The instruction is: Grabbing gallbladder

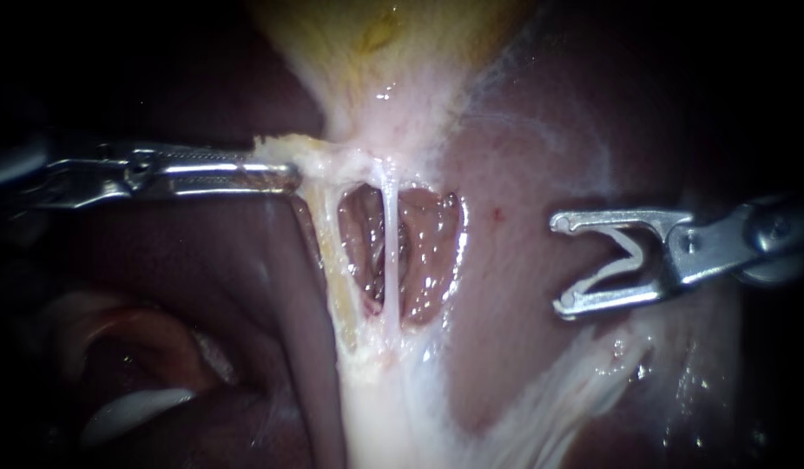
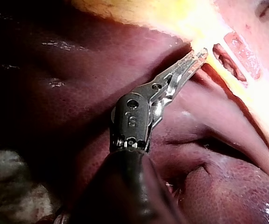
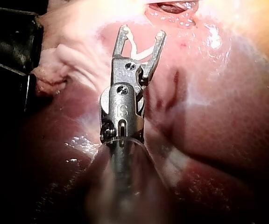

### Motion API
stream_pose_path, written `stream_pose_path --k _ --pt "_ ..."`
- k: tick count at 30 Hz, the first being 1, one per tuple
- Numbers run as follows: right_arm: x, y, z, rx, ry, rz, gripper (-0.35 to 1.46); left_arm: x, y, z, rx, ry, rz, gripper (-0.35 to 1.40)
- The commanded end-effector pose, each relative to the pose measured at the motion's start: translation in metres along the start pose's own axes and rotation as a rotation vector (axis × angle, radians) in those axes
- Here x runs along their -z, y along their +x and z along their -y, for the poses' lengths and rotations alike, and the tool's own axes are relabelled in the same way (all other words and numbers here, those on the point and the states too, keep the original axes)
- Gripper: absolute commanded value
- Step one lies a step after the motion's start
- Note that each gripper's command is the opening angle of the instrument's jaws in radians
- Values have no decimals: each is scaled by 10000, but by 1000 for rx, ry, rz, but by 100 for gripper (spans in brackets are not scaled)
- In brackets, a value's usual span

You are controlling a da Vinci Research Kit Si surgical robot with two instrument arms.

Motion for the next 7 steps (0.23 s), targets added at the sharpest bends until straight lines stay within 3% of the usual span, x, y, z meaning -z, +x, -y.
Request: stream_pose_path --k 1,7 --pt "0 0 0 0 0 0 42 -1 1 -1 -1 -1 0 -35" --pt "0 0 0 0 0 0 42 -2 3 0 -2 -3 0 -35"
